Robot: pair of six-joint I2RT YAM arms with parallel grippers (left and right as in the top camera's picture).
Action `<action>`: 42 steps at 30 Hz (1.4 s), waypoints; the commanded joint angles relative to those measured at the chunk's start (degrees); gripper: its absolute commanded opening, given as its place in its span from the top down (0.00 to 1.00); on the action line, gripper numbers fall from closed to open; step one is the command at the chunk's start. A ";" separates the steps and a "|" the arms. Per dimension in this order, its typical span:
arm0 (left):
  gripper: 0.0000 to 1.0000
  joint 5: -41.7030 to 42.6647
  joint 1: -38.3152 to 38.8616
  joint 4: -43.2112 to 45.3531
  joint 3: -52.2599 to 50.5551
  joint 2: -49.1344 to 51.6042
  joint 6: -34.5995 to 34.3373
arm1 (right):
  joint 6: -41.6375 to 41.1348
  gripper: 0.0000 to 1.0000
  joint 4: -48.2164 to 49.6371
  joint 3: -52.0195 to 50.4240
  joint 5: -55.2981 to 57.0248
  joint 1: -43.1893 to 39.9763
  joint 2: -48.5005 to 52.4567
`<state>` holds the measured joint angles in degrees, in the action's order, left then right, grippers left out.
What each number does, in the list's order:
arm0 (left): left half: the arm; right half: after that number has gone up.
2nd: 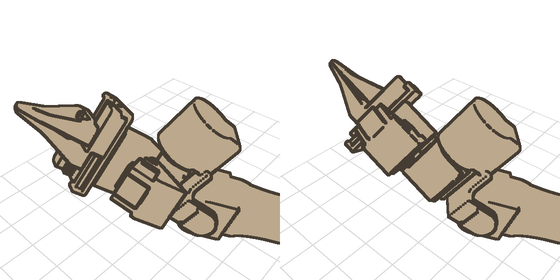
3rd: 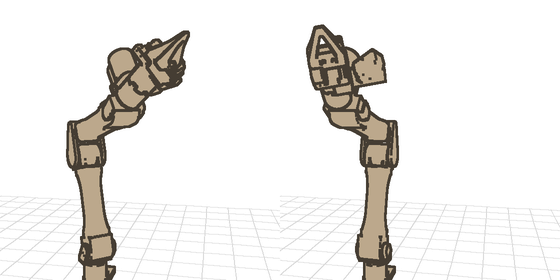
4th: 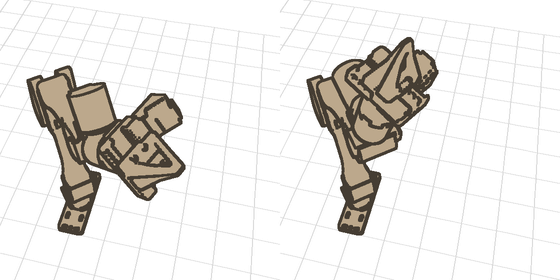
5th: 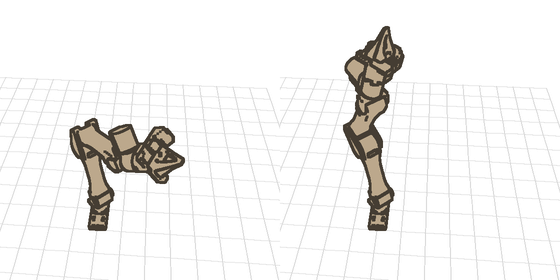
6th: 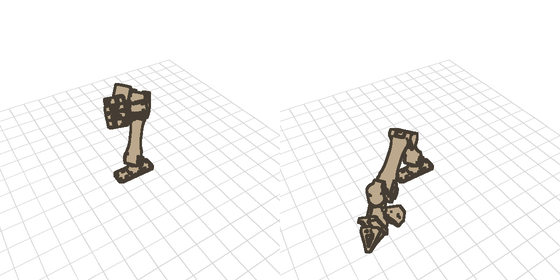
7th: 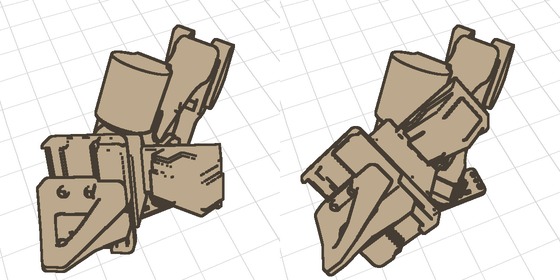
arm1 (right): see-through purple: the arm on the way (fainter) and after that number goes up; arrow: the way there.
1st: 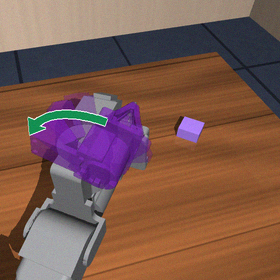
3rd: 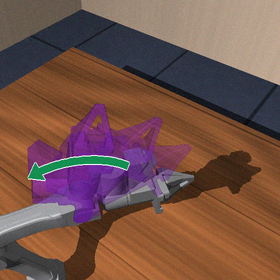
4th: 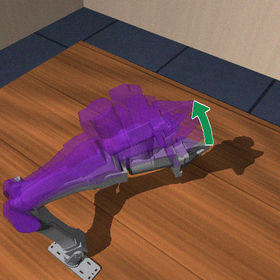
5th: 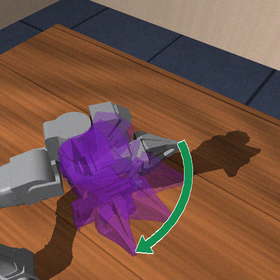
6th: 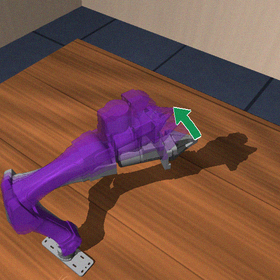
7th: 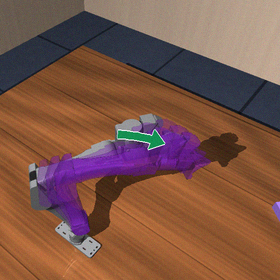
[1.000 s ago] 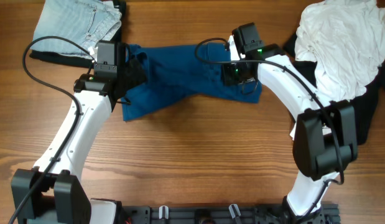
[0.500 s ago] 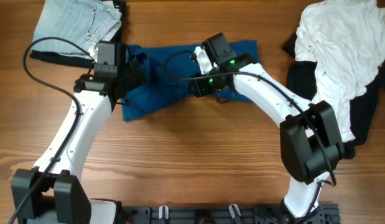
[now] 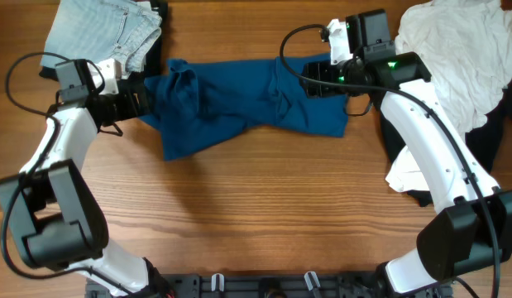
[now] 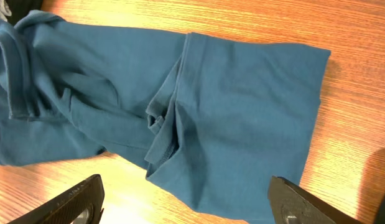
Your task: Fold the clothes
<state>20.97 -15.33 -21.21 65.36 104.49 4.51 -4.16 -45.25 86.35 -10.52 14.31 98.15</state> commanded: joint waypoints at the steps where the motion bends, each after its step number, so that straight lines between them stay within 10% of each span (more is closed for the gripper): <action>1: 0.01 2.80 -0.11 1.81 0.66 4.20 2.82 | 1.20 0.14 -0.13 0.28 1.73 -0.13 0.22; 14: 0.27 2.80 3.50 8.39 0.63 13.20 2.80 | 1.07 0.14 0.07 0.28 2.01 -0.13 0.22; 20: 0.96 0.42 8.00 5.18 0.66 14.45 2.43 | 1.01 0.19 0.22 0.28 1.99 -0.13 0.22; 24: 0.96 -3.06 4.42 3.32 0.66 11.87 -3.63 | 0.94 0.35 0.20 0.28 1.95 -0.13 0.22; 29: 0.96 -3.04 -1.36 -0.22 0.76 -3.54 -7.15 | -2.51 0.96 3.41 -1.62 -1.03 -0.13 2.56; 42: 0.96 -1.92 1.42 -10.10 6.16 -15.28 -6.29 | -6.10 0.96 12.68 -1.62 -7.93 -0.15 28.11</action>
<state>18.28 -16.10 -30.59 66.87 92.03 -1.65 -8.97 -32.67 85.10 -17.32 14.20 123.00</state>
